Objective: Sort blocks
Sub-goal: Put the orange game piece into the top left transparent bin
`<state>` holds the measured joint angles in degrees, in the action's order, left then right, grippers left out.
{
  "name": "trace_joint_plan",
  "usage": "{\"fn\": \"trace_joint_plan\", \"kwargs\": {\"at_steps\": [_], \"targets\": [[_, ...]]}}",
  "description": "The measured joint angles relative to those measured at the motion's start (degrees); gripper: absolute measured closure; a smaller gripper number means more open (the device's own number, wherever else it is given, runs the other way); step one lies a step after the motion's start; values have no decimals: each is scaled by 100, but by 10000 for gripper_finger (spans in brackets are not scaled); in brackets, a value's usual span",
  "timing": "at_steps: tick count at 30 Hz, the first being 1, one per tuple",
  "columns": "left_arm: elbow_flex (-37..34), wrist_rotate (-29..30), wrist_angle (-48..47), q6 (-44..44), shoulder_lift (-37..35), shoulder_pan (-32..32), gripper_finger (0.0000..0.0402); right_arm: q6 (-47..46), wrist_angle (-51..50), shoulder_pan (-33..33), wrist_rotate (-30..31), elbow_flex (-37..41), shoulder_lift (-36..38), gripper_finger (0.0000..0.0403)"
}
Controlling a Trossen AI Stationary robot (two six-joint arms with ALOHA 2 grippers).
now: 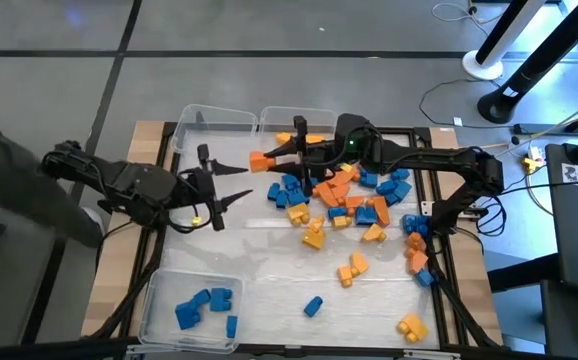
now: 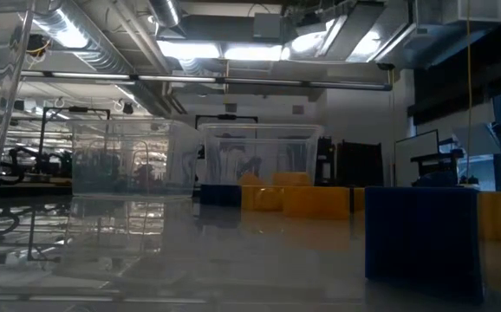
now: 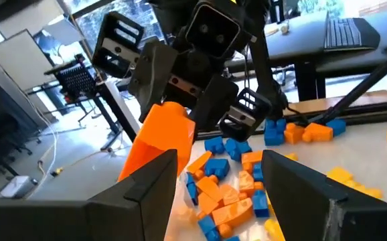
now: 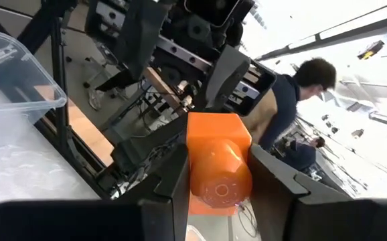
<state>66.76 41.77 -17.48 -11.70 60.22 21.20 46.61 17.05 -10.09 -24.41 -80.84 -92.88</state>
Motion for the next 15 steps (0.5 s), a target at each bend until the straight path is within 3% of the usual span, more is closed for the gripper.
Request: {"fn": "trace_joint_plan", "kwargs": {"at_steps": [15], "targets": [[0, -3, 62, -401, 369, -408, 194, -27, 75, 0, -364, 0, -2, 281]]}}
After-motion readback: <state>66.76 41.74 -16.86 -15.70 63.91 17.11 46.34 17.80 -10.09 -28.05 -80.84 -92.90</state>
